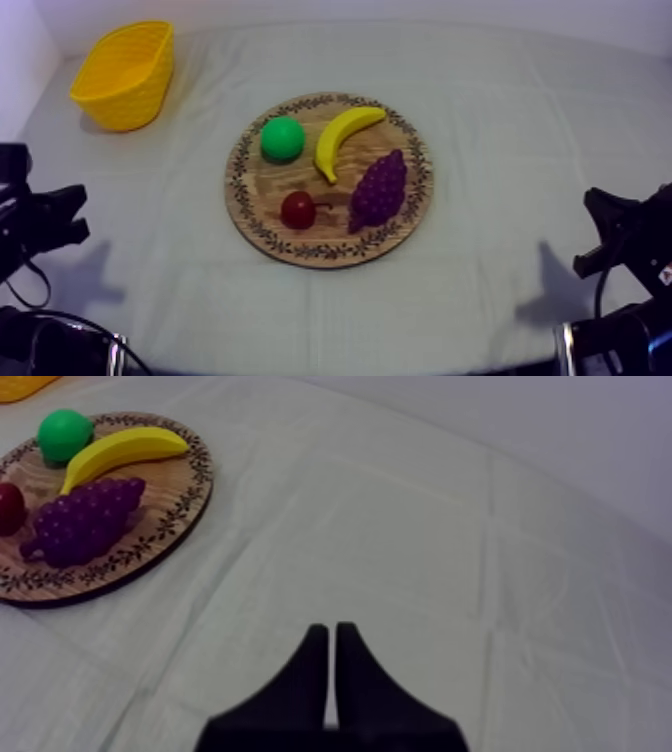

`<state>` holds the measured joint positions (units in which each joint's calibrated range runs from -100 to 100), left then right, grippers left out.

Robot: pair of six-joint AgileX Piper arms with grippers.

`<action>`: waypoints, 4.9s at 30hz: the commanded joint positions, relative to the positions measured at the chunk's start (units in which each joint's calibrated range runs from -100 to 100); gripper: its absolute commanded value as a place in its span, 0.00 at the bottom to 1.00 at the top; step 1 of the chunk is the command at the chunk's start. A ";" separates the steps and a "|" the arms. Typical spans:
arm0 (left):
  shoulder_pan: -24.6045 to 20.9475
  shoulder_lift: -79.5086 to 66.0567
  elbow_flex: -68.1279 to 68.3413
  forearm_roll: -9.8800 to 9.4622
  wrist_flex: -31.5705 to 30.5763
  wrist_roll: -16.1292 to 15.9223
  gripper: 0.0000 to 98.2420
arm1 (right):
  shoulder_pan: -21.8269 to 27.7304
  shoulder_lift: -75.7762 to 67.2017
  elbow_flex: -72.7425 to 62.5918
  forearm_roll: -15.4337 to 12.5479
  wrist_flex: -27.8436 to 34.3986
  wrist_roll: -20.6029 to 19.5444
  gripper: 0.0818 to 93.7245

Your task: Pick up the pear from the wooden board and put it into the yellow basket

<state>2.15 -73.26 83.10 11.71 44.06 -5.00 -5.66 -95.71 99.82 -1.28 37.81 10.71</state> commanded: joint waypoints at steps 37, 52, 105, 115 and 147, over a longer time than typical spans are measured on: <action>13.35 65.64 -57.74 -4.49 31.90 17.86 0.00 | -0.01 -0.04 -0.05 -0.01 0.02 -0.02 0.00; 21.31 82.83 -80.36 -8.01 39.44 21.04 0.01 | -0.01 -0.04 -0.05 -0.01 0.02 0.01 0.00; 22.24 105.21 -89.94 -10.77 40.01 24.80 0.85 | -0.01 -0.04 -0.05 -0.01 0.02 0.01 0.00; 21.76 113.33 -95.27 -9.79 39.73 24.05 0.78 | -0.01 -0.04 -0.05 -0.01 0.02 0.01 0.00; 21.62 109.74 -94.46 -9.16 43.04 23.14 0.38 | -0.01 -0.04 -0.05 -0.01 0.02 0.01 0.00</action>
<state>23.75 38.20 -11.39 2.62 86.91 18.14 -5.66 -95.71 99.82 -1.28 37.81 10.73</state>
